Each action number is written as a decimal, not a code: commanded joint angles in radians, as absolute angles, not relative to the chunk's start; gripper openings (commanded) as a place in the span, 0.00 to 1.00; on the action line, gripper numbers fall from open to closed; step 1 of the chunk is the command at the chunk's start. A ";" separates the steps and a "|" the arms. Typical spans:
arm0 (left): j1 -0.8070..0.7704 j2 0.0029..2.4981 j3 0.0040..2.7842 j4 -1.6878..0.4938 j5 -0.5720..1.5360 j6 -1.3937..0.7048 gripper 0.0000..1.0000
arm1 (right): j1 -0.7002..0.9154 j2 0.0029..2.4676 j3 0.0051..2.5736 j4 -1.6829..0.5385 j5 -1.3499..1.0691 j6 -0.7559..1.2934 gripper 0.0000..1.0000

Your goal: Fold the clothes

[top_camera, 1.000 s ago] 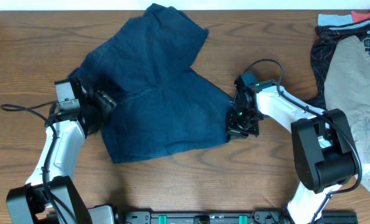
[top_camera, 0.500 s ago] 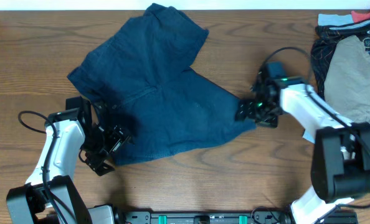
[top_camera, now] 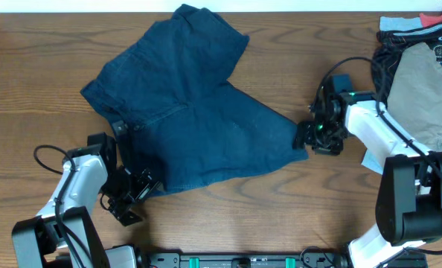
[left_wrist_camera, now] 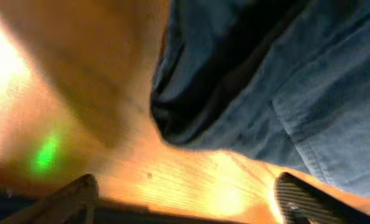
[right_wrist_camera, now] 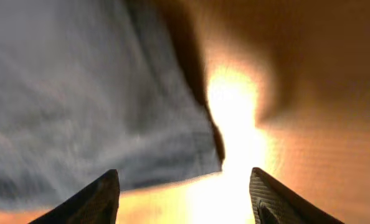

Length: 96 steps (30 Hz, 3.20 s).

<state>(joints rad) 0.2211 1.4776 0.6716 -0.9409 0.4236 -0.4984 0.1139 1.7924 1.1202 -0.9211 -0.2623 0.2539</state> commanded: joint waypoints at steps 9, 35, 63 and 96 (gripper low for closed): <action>0.223 1.487 0.641 -0.802 0.378 -0.487 0.32 | 0.128 1.786 1.116 -0.946 -0.270 0.310 0.65; 0.223 1.487 0.641 -0.742 0.272 -0.900 0.40 | 0.235 1.786 1.109 -0.965 -0.268 1.125 0.53; 0.223 1.487 0.641 -0.656 0.279 -0.990 0.31 | 0.261 1.786 0.860 -0.594 -0.171 1.252 0.31; -0.177 1.480 0.641 -0.743 0.594 -0.787 0.06 | -0.144 1.383 0.864 -0.908 -0.091 0.742 0.01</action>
<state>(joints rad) -0.1154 1.4792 0.6453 -0.7395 0.5854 -0.7593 -0.0807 1.4437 0.8673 -0.8516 -0.1654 0.8093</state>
